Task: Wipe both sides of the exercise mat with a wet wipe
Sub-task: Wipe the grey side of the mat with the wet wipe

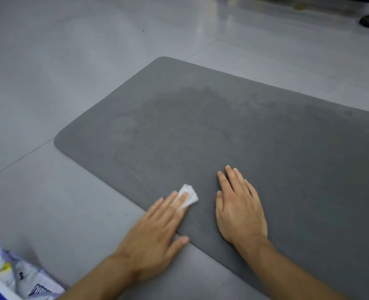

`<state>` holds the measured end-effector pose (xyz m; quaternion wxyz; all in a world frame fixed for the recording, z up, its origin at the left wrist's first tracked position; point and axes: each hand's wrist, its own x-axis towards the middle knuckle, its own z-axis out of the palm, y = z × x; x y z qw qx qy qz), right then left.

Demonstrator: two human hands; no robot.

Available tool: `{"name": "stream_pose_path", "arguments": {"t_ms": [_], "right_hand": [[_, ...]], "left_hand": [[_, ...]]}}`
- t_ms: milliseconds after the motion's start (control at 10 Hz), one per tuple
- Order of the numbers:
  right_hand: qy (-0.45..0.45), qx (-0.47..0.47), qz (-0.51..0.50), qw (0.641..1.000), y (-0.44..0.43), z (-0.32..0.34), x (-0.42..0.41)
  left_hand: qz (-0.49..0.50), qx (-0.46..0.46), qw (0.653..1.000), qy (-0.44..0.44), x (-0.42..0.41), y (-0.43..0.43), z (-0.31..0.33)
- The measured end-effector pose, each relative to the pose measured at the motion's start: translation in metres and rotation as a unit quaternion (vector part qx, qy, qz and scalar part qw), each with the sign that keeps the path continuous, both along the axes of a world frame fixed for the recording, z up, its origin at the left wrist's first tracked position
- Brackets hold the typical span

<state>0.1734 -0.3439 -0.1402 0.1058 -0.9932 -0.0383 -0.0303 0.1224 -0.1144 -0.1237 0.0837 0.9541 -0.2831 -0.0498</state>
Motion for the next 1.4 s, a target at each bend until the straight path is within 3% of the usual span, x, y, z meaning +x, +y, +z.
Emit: {"name": "stream_pose_path", "arguments": {"t_ms": [100, 200, 300, 400, 600, 700, 900, 1000, 1100, 1200, 1300, 1400], "right_hand": [[-0.006, 0.000, -0.001, 1.000, 0.001, 0.001, 0.000], [-0.001, -0.005, -0.002, 1.000, 0.000, 0.000, 0.000], [0.003, -0.008, -0.002, 1.000, 0.000, 0.000, 0.000], [0.004, -0.006, -0.003, 1.000, 0.001, 0.000, 0.000], [0.003, -0.007, -0.001, 1.000, 0.000, 0.000, 0.001], [0.003, -0.004, -0.001, 1.000, 0.001, 0.001, 0.001], [0.011, -0.001, -0.001, 1.000, 0.003, 0.005, 0.000], [0.010, -0.001, -0.003, 1.000, 0.003, 0.005, 0.000], [0.015, 0.007, -0.002, 1.000, 0.002, 0.005, 0.000], [0.016, 0.004, 0.000, 1.000, 0.001, 0.005, 0.000], [0.016, 0.010, 0.001, 1.000, 0.001, 0.004, -0.001], [0.013, 0.012, -0.002, 1.000, 0.001, 0.005, -0.001]], "left_hand": [[-0.019, 0.009, 1.000, -0.004, -0.001, 0.003, -0.002], [0.071, -0.014, 0.997, 0.026, 0.043, 0.031, -0.009], [0.248, 0.004, 0.968, 0.048, 0.104, 0.075, -0.016], [0.334, 0.038, 0.939, 0.073, 0.142, 0.101, -0.008], [0.151, -0.030, 0.987, 0.046, 0.098, 0.047, -0.001], [0.077, -0.009, 0.996, 0.039, 0.051, 0.016, 0.005], [0.002, 0.046, 0.999, -0.001, -0.013, -0.014, -0.005], [-0.015, 0.031, 0.999, 0.011, -0.002, -0.002, 0.000], [0.090, -0.008, 0.995, 0.044, 0.037, 0.030, -0.001], [0.271, 0.000, 0.961, 0.061, 0.098, 0.087, -0.009], [0.321, 0.025, 0.944, 0.075, 0.133, 0.117, -0.009], [0.257, -0.012, 0.964, 0.059, 0.129, 0.090, -0.011]]}}
